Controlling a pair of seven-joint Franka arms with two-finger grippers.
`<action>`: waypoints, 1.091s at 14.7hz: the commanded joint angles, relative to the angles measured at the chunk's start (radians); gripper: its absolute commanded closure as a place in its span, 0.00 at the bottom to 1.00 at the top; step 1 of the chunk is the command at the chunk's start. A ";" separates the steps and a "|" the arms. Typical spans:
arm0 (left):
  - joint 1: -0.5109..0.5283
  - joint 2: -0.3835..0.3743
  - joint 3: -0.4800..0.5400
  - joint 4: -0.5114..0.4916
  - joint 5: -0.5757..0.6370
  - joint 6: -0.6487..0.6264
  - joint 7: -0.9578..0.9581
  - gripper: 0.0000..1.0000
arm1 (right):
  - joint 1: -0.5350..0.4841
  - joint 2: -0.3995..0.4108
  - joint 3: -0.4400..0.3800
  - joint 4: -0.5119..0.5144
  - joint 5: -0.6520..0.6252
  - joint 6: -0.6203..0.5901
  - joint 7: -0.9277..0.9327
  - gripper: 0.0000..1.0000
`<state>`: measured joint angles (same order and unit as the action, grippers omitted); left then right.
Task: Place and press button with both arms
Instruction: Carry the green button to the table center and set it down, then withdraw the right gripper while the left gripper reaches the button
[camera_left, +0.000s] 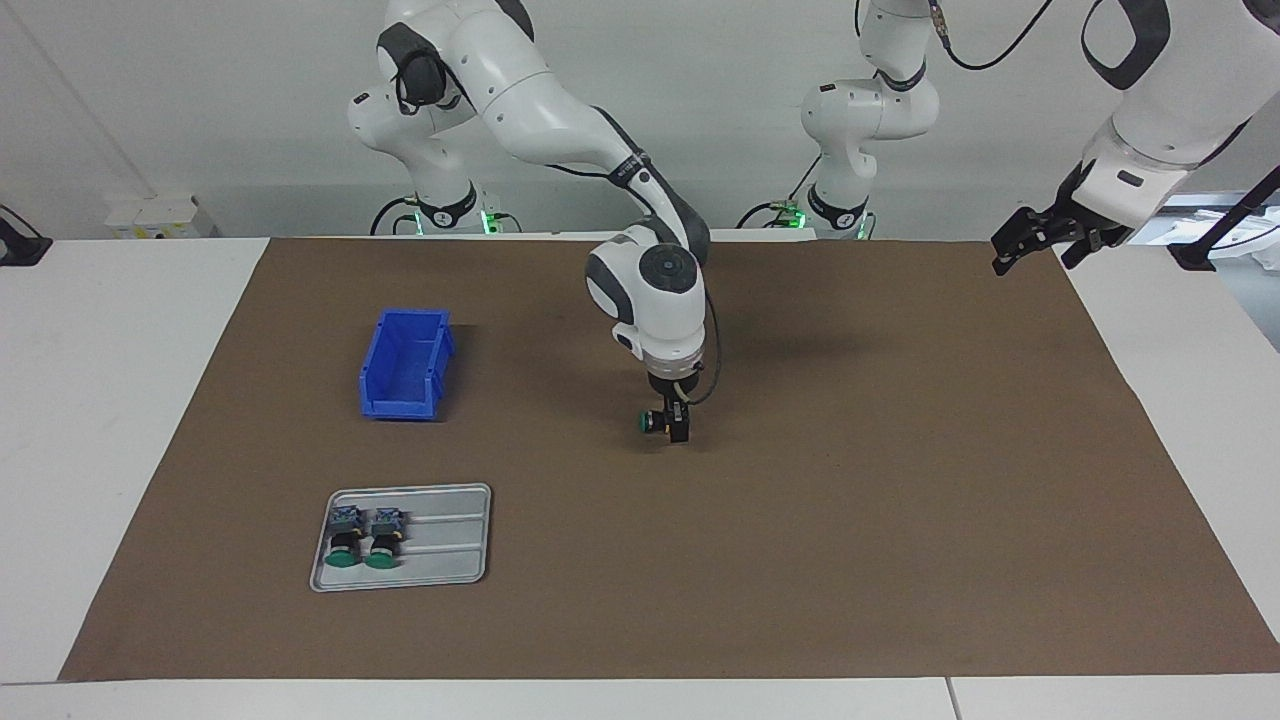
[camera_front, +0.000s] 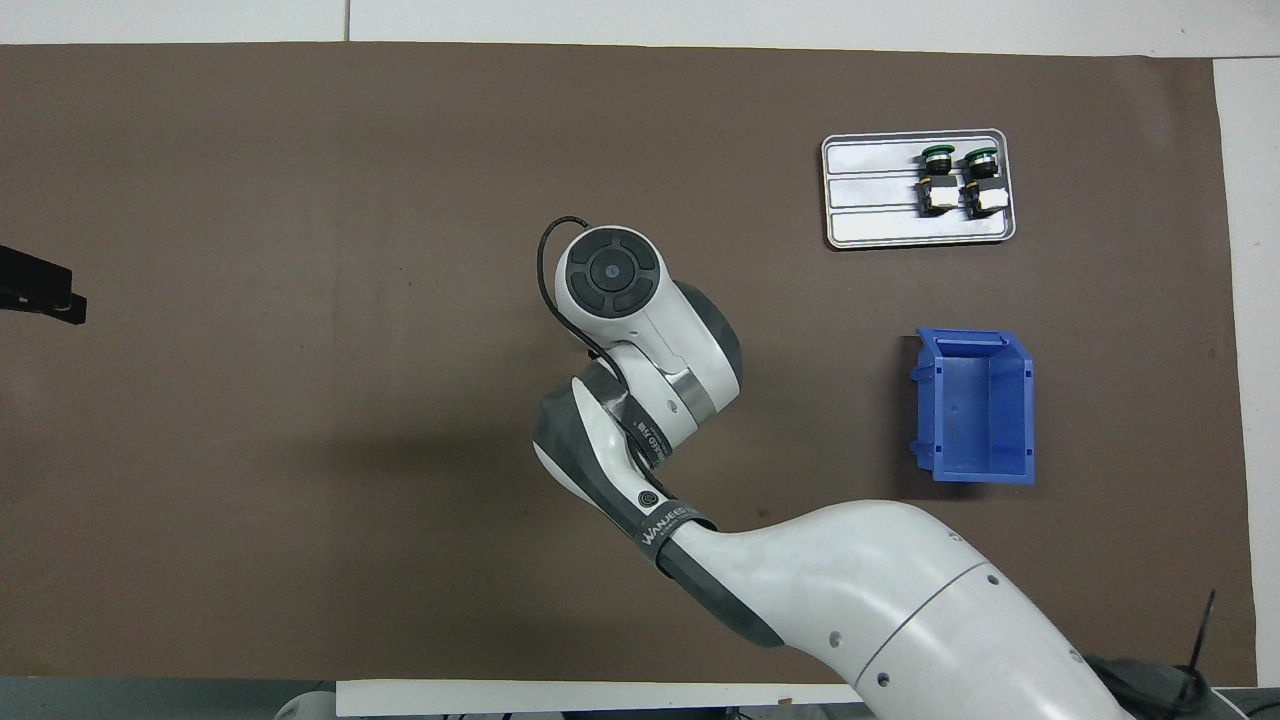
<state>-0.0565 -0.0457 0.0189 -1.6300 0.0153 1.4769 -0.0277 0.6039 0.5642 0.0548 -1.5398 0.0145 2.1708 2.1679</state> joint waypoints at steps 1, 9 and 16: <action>-0.006 -0.033 0.004 -0.034 0.015 -0.003 -0.067 0.00 | -0.076 -0.107 0.008 0.046 0.004 -0.136 -0.077 0.02; -0.112 -0.023 -0.008 -0.068 0.014 0.026 -0.407 0.00 | -0.363 -0.362 0.005 0.036 0.005 -0.462 -0.679 0.02; -0.278 0.050 -0.011 -0.114 -0.041 0.154 -0.889 0.00 | -0.561 -0.494 -0.001 0.033 0.004 -0.706 -1.355 0.02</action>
<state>-0.3000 -0.0189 -0.0017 -1.7353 0.0017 1.5872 -0.8032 0.0852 0.1187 0.0459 -1.4741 0.0155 1.4975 1.0009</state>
